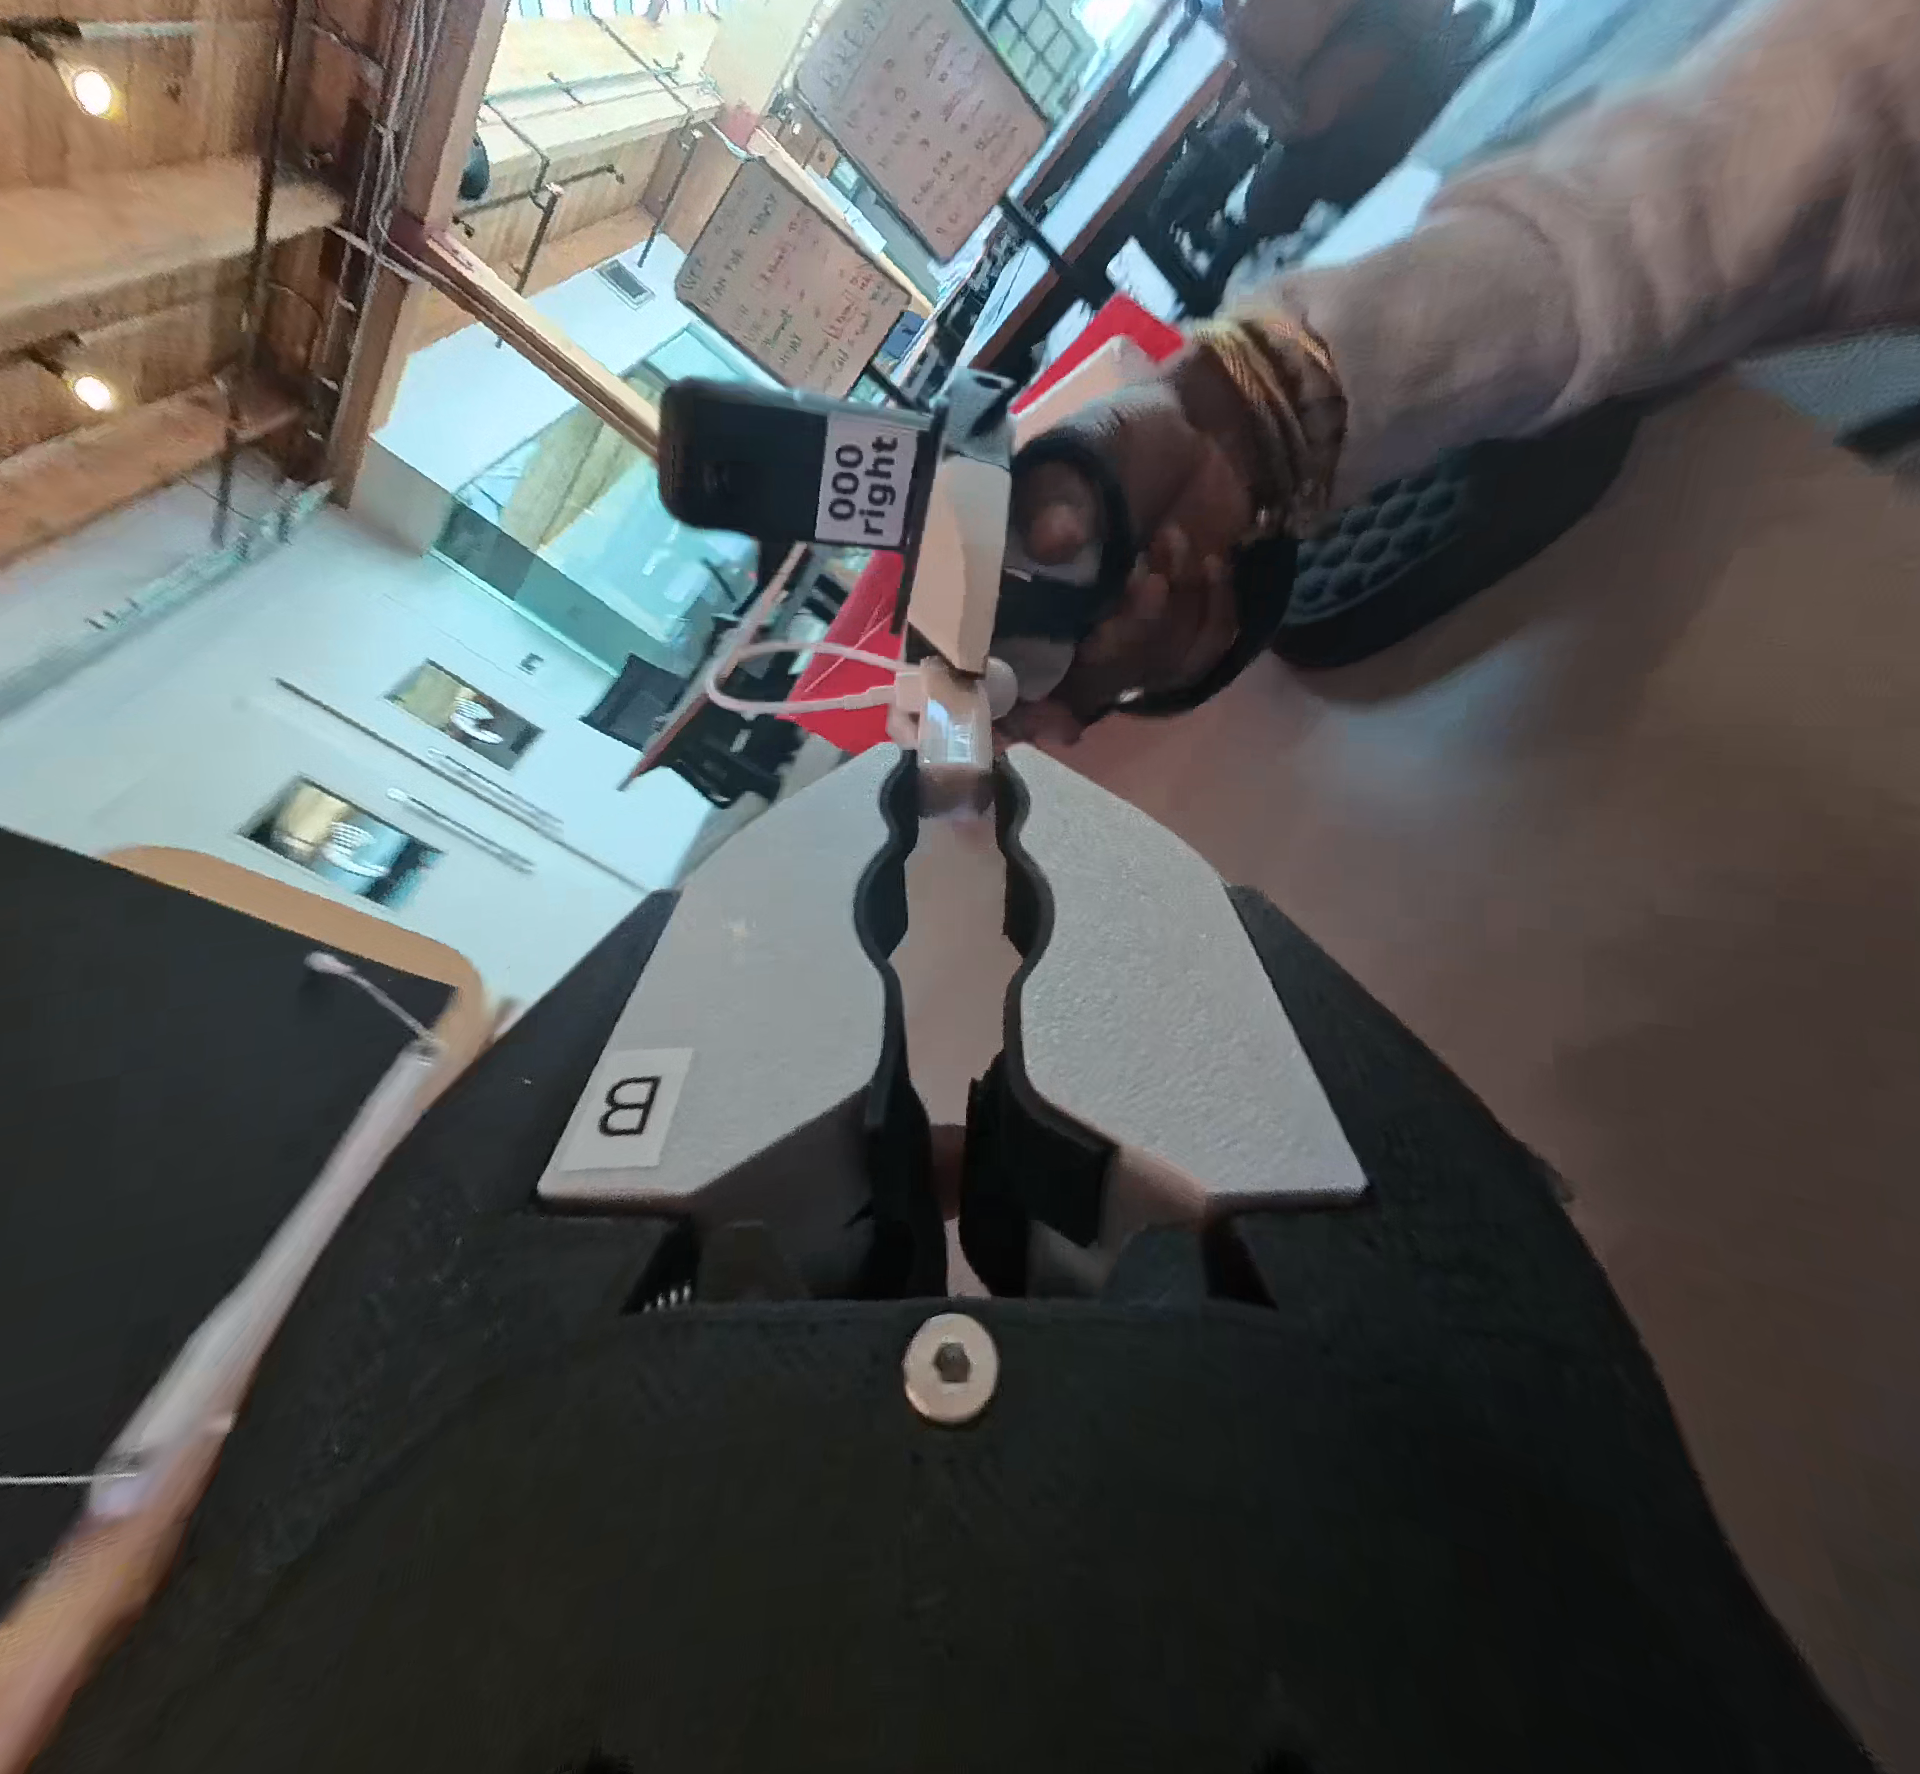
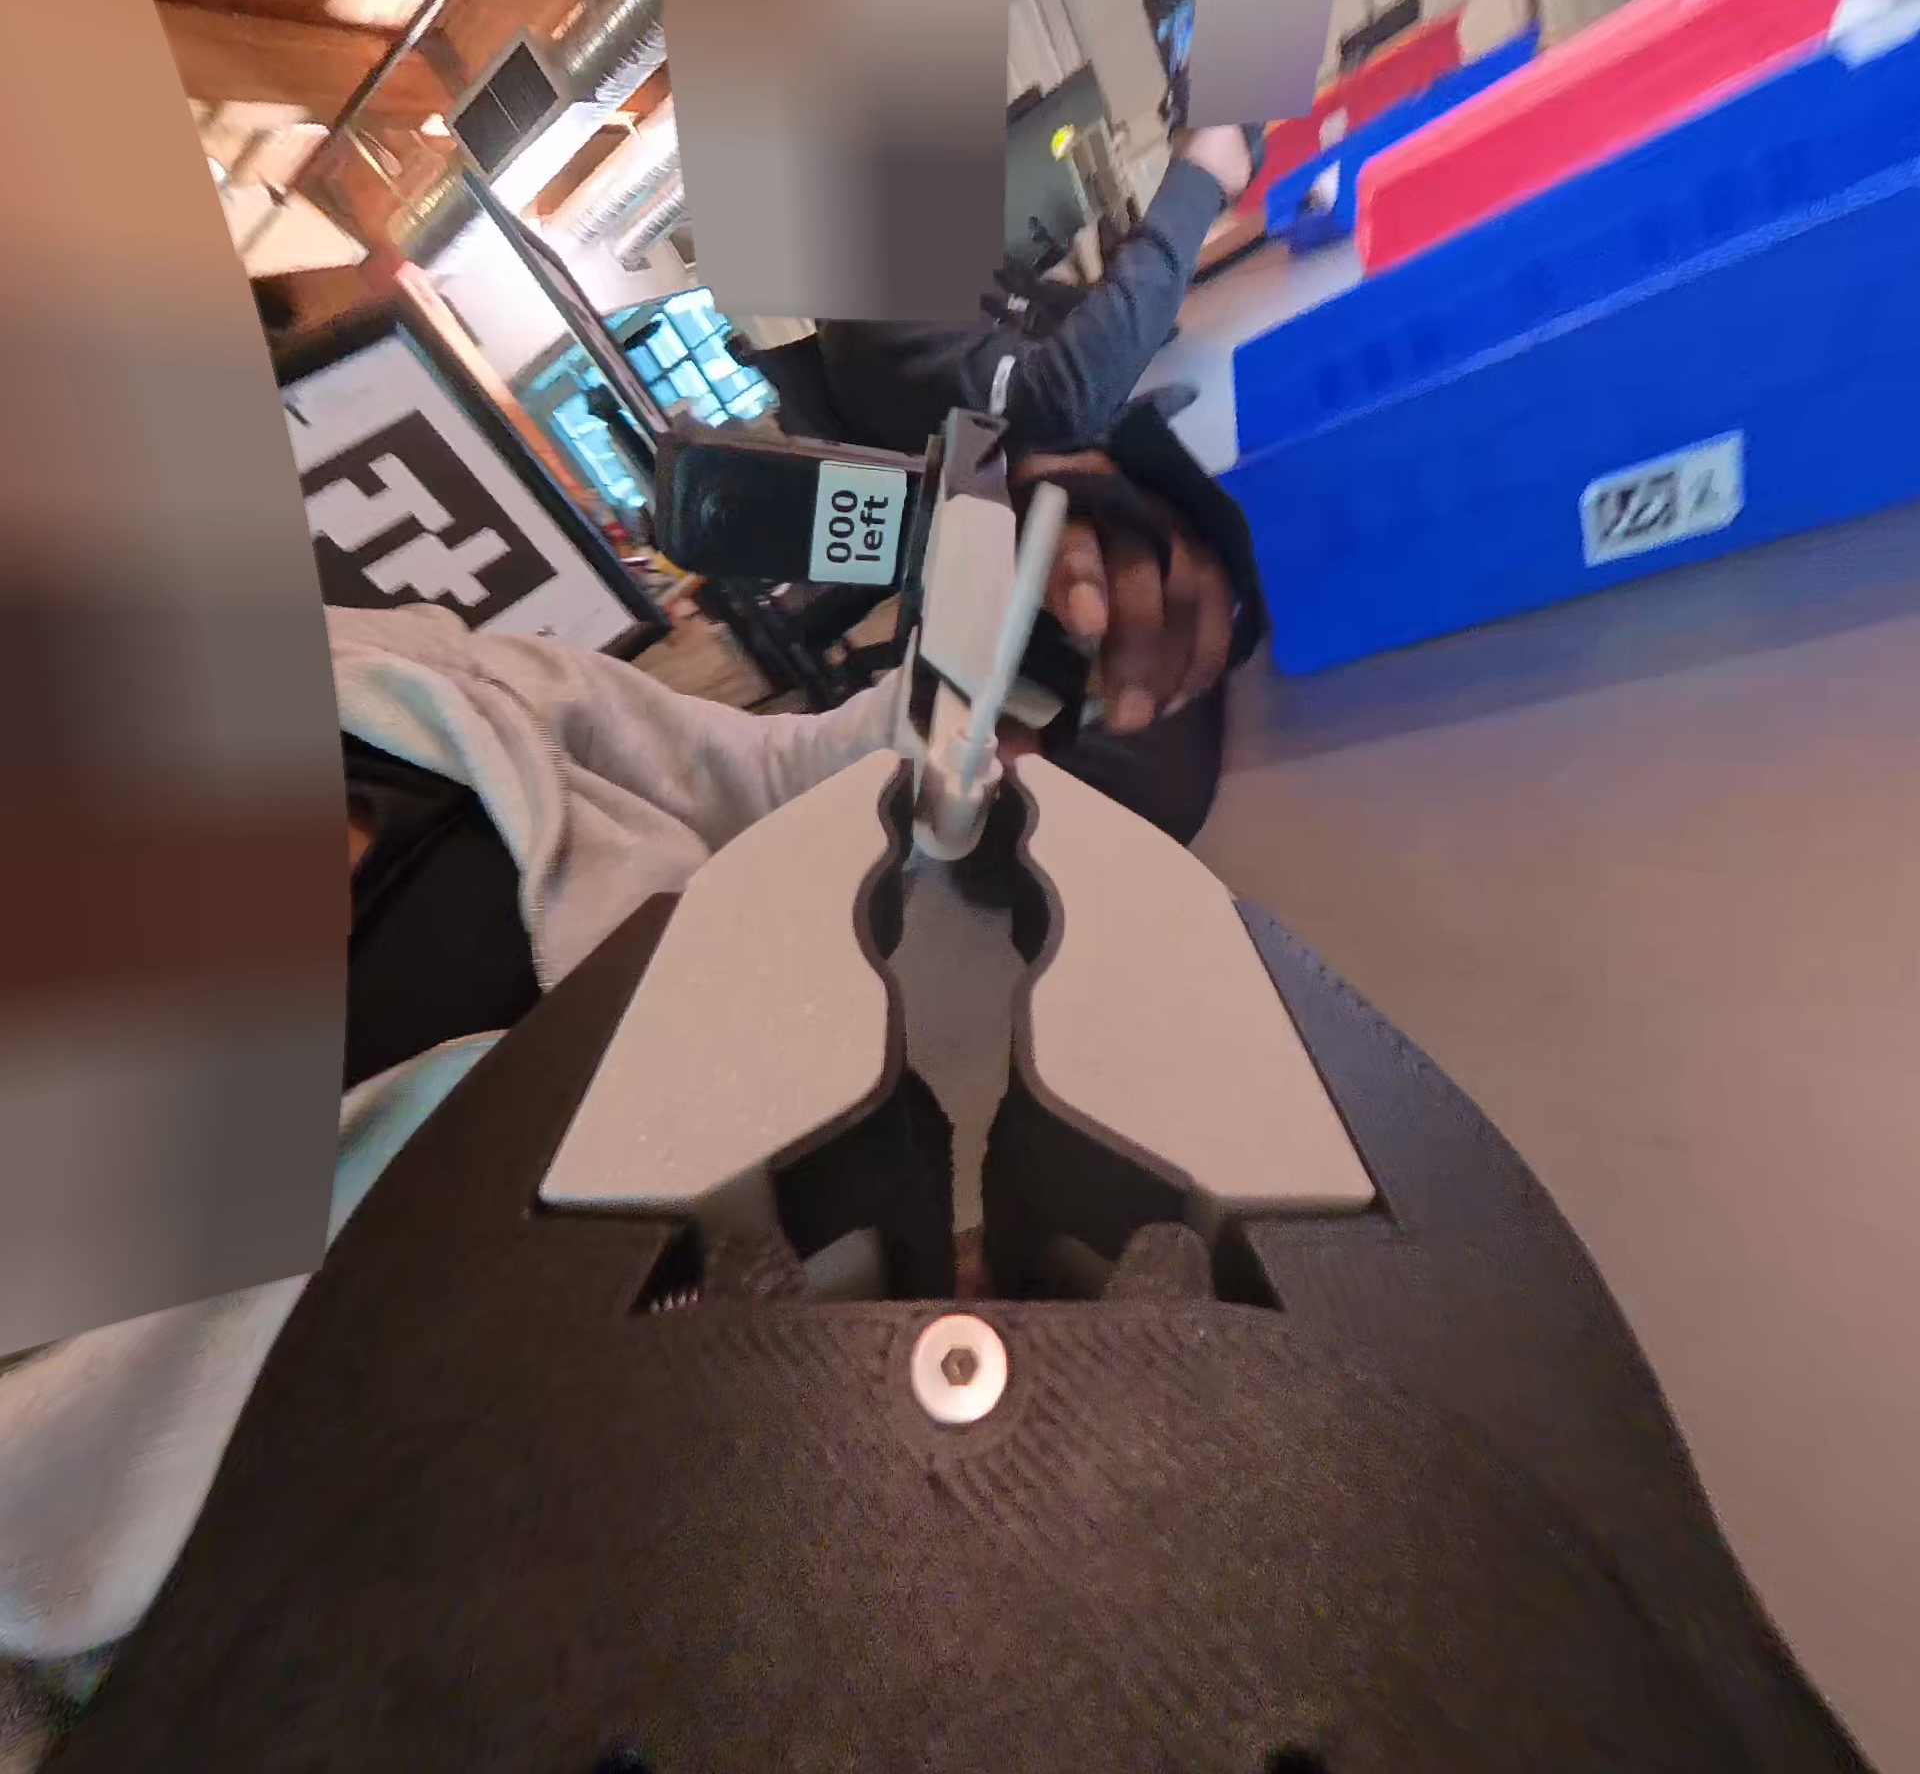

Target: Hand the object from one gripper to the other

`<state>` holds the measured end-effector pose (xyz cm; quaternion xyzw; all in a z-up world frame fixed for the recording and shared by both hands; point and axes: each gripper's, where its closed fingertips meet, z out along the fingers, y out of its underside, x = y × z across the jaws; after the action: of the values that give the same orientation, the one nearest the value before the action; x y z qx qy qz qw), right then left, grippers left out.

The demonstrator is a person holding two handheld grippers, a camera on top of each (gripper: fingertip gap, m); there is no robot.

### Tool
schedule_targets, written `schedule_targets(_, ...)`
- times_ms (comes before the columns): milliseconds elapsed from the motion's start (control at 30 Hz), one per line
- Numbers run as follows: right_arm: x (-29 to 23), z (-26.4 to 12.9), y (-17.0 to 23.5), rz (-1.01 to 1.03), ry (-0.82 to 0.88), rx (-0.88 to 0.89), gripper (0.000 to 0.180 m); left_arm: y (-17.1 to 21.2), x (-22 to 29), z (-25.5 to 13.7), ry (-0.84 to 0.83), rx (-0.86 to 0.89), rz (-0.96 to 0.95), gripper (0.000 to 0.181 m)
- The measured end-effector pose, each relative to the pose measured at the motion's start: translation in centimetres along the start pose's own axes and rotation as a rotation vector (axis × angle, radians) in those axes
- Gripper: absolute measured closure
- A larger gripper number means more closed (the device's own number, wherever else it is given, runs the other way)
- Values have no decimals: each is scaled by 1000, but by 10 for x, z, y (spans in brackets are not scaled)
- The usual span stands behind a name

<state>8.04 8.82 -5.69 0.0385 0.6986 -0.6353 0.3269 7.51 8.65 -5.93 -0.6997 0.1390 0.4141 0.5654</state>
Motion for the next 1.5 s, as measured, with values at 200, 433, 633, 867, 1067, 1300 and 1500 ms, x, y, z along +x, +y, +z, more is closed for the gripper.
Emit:
schedule_targets(200,1,-4,-30,-832,374,102,93,-8,-23,-12,66,132,-596,168)
schedule_targets(433,-13,2,-20,-1663,583,-62,121,-11,-9,-16,384,216,-1188,168)
schedule_targets(633,-7,10,-6,-1766,583,-196,151,-11,5,-14,455,155,-1195,168)
schedule_targets(867,-8,11,-9,-1596,559,-160,166,-18,-1,-12,394,230,-1082,154)
schedule_targets(1067,0,-17,-37,-684,389,134,166,-16,-33,-15,-141,135,-98,107)
schedule_targets(1300,3,-17,-18,49,14,139,167,0,-9,-2,-80,-14,204,135)
schedule_targets(1500,4,-3,0,62,23,23,167,-1,-1,1,-52,-9,220,152)
